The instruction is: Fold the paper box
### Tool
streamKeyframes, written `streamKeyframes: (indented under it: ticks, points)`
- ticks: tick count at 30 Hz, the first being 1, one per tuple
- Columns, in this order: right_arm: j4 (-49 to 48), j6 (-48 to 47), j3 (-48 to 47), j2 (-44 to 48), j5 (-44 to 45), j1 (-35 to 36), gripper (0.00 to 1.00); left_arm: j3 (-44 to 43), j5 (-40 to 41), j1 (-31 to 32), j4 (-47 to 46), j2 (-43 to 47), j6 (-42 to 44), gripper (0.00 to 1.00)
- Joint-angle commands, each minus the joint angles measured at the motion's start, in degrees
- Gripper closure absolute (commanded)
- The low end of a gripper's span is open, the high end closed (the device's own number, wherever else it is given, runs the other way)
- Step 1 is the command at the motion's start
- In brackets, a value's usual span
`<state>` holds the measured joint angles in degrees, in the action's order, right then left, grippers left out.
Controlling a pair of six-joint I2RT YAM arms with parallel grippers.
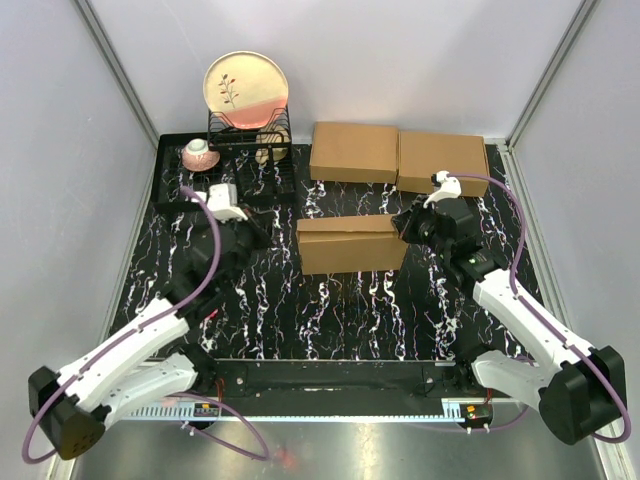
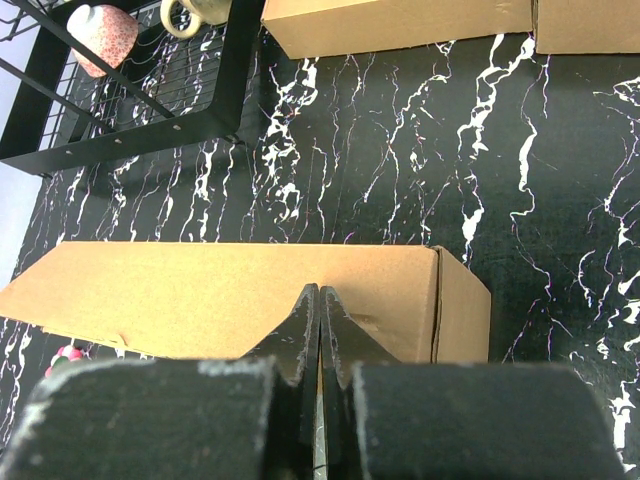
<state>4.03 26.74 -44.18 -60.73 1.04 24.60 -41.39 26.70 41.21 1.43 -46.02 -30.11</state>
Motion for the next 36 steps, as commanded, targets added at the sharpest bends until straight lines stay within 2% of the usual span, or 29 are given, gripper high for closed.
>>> streamKeyframes:
  ticks: [1, 3, 8, 15, 23, 36]
  points:
    - [5.6, -1.0, 0.2, -1.5, -0.7, 0.2, 1.00, -0.9, -6.9, -0.2, -12.3, -6.3, -2.9, 0.96]
    - [5.7, -1.1, 0.3, -1.6, -0.6, 0.1, 1.00, -0.6, -8.0, -0.2, -14.8, -8.2, -4.0, 1.00]
    - [5.7, -1.2, 0.4, -1.6, -0.9, 0.2, 1.00, -0.2, -8.8, -0.3, -19.7, -11.5, -4.4, 1.00]
    - [5.7, -1.2, 0.5, -1.8, -1.0, 0.2, 1.00, -4.1, -11.0, -0.3, -17.1, -17.2, -2.3, 1.00]
    - [5.8, -1.3, 0.6, -1.9, -1.0, 0.1, 1.00, 2.9, -11.3, -0.3, -18.7, -18.1, -5.2, 1.00]
    - [5.6, -1.2, 0.9, -2.4, -1.0, 0.1, 1.00, 8.1, -12.3, 0.3, -21.2, -19.2, -6.5, 1.00]
